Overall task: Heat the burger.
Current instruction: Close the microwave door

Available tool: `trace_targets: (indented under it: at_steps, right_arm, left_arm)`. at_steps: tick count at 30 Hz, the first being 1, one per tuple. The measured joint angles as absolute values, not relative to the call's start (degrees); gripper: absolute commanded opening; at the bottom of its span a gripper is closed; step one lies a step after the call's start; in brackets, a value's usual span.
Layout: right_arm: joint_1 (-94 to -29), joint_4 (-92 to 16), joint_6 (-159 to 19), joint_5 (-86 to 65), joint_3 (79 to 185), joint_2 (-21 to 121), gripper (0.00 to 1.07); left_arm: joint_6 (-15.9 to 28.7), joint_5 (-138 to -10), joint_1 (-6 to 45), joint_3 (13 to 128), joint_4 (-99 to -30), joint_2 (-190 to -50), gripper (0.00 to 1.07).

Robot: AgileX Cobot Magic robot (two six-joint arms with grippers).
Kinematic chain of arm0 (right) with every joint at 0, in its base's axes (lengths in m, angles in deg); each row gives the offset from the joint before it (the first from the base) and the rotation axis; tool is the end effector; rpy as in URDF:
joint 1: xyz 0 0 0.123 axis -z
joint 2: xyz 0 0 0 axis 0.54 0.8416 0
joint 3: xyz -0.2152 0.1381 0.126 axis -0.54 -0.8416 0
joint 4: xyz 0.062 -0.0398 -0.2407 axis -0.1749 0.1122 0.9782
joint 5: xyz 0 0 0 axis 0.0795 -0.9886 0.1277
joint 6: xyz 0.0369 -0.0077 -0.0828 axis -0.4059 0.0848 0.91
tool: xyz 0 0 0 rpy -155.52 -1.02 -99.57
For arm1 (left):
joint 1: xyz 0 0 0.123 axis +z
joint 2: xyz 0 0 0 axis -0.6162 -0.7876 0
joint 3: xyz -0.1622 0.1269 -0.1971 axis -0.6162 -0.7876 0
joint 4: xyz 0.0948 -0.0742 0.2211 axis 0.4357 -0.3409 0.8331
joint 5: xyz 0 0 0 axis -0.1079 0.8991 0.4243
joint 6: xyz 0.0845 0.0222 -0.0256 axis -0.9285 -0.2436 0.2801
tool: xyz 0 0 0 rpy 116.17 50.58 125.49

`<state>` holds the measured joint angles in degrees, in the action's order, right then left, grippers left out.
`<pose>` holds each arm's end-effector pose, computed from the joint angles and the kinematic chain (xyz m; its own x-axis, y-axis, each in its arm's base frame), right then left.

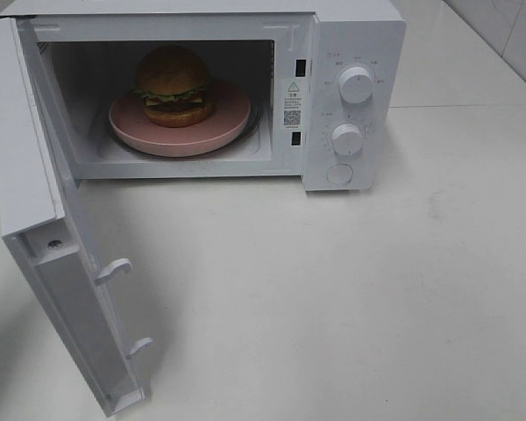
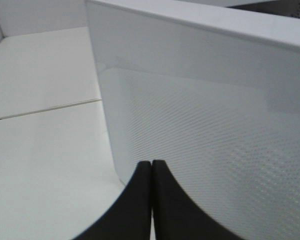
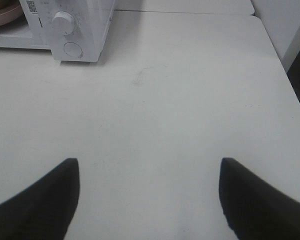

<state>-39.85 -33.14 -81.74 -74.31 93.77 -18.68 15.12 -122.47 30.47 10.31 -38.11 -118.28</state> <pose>-0.0058 -0.0073 0.2809 -0.4364 0.0303 -0.8993 -0.0232 0.9987 0.0449 0.1814 -0.0357 0.1921 -0.2294 0.1110 -0.9670 0.2712 0.9614 0.0461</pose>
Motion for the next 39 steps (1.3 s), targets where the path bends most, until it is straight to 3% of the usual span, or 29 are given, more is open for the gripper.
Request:
trace_targets:
  at_steps: [10, 17, 28, 39]
  right_arm:
    - [-39.8, -33.1, -81.7, -74.3, 93.8, -18.7, 0.74]
    - [-39.8, -33.1, -81.7, -74.3, 93.8, -18.7, 0.74]
    - [-39.8, -33.1, -81.7, -74.3, 93.8, -18.7, 0.74]
    - [-39.8, -33.1, -81.7, -74.3, 93.8, -18.7, 0.74]
  left_arm:
    - [15.3, -134.9, 23.5, 13.5, -38.3, -133.2, 0.00]
    - [15.3, -137.0, 19.0, 17.1, -38.9, -138.3, 0.00]
    - [15.1, -137.9, 9.2, 26.5, -51.5, -145.6, 0.00]
    - [15.1, -137.9, 4.1, 36.4, -58.3, -151.5, 0.00]
